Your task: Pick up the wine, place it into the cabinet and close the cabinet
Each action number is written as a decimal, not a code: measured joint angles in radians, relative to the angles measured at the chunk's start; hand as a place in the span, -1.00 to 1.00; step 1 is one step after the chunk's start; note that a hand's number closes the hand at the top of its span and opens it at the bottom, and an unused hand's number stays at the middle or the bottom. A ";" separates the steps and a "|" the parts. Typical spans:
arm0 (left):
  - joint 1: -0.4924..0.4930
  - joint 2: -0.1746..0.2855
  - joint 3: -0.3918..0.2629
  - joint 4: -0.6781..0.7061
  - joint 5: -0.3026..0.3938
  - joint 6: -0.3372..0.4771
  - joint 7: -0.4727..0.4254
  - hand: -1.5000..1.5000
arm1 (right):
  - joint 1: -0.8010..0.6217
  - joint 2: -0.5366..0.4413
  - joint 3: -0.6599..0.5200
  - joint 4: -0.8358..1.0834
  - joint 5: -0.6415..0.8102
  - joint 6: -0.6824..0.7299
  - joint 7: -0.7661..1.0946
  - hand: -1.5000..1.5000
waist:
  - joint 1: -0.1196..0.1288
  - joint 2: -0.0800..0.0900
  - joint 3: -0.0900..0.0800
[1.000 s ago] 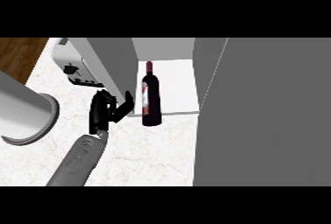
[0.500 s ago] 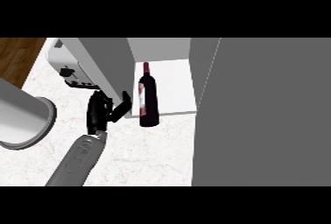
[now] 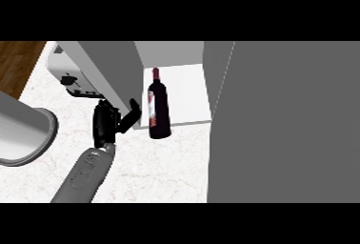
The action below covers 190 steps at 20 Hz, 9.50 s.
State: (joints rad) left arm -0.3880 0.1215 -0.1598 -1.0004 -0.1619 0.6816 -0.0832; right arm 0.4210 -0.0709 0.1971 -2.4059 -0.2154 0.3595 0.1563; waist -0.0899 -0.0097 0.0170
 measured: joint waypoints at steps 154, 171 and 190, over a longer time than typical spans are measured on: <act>0.684 0.354 0.154 -0.897 0.700 -0.877 -0.199 1.00 | -0.390 -0.065 0.240 0.051 -0.061 0.011 0.358 1.00 | 0.109 0.010 -0.018; 0.686 0.338 0.226 -0.885 0.721 -0.950 -0.171 1.00 | -1.108 0.065 0.349 0.453 -0.212 -0.496 0.381 1.00 | 0.112 0.010 -0.018; 0.682 0.308 0.318 -0.872 0.712 -1.048 -0.130 1.00 | -1.296 0.068 0.194 0.966 -0.370 -0.468 0.131 1.00 | 0.105 0.005 -0.019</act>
State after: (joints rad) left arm 0.2937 0.4298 0.1584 -1.8729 0.5496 -0.3664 -0.2131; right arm -0.8750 -0.0024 0.3911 -1.4402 -0.5856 -0.1087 0.2870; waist 0.0156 -0.0044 -0.0015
